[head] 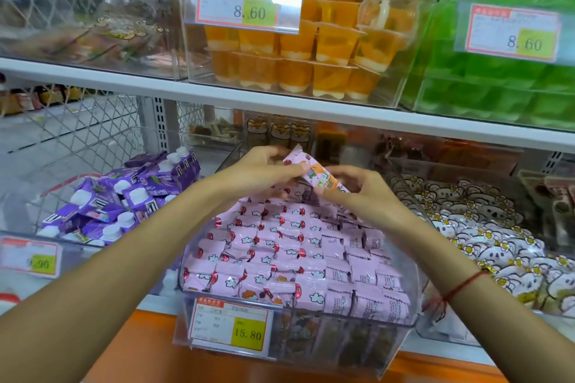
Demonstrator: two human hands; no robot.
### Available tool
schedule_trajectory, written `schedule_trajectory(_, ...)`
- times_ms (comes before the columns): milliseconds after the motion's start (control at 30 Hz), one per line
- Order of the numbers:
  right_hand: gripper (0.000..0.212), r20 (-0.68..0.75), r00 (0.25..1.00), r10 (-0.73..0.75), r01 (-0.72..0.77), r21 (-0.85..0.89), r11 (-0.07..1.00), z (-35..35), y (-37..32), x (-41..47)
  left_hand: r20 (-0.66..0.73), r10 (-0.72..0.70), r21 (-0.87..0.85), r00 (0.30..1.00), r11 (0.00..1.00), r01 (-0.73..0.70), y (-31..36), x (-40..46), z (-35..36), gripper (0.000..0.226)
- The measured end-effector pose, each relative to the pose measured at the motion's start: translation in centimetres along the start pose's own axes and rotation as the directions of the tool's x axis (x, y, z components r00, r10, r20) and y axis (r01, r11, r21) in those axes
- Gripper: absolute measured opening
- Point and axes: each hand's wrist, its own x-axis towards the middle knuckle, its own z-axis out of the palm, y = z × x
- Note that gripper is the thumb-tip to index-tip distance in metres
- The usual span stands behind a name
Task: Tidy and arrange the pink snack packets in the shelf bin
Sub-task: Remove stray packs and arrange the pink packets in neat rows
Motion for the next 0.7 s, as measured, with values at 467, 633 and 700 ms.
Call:
schedule_trajectory(467,0.022,-0.321,0.912,0.256,-0.207,0.179,0.962,0.8,0.6,3.0,0.279,0.041,0.766,0.959,0.592,-0.249,-4.4,0.1,1.1,0.05)
schedule_trajectory(633,0.046,-0.385,0.906,0.175,-0.205,-0.038,0.978,2.5,1.1,4.3,0.299,-0.01,0.843,0.954,0.471,-0.259,-5.0,0.7,1.1,0.051)
schedule_trajectory(700,0.048,-0.355,0.934,0.05,-0.158,-0.283,0.946,2.6,1.0,4.3,0.309,-0.016,0.837,0.951,0.479,-0.264,-5.1,0.8,1.0,0.052)
